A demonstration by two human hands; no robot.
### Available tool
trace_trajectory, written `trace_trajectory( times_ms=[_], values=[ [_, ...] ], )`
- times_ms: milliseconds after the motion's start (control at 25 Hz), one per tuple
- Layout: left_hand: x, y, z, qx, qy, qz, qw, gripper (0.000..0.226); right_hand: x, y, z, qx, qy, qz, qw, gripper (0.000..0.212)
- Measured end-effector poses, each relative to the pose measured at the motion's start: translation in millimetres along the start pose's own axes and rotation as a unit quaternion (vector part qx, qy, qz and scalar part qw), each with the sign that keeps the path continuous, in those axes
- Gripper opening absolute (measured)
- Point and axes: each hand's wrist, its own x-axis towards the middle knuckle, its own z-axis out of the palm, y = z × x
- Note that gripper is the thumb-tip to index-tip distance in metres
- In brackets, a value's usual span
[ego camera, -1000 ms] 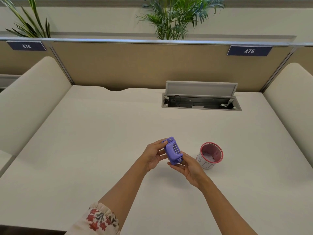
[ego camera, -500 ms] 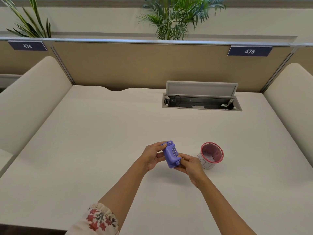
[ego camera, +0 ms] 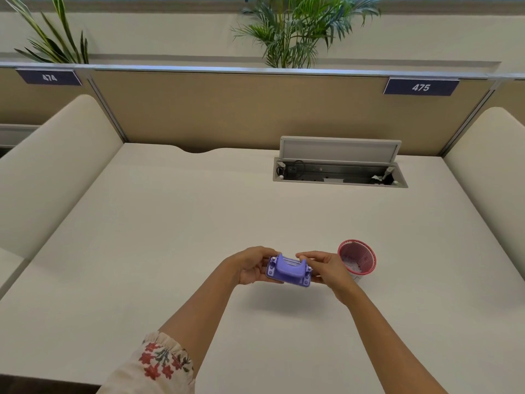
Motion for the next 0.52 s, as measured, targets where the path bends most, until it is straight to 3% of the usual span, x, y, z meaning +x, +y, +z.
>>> trace_trajectory(
  times_ms=[120,240,520],
  values=[
    [-2.7,1.7,-2.0,0.007,-0.04,-0.041,0.998,0.02,4.8,2.4,1.8,0.009,0.065,0.013,0.998,0.012],
    [-1.2,-0.4,-1.8,0.023,-0.059,-0.016,0.998,0.022,8.2,4.5,2.2,0.049,0.093,0.044,0.994,0.013],
    [7.2,-10.8,5.2,-0.035,-0.006,0.083,0.996,0.025,4.9,-1.0,4.1,0.137,0.009,0.007,0.99,0.03]
  ],
)
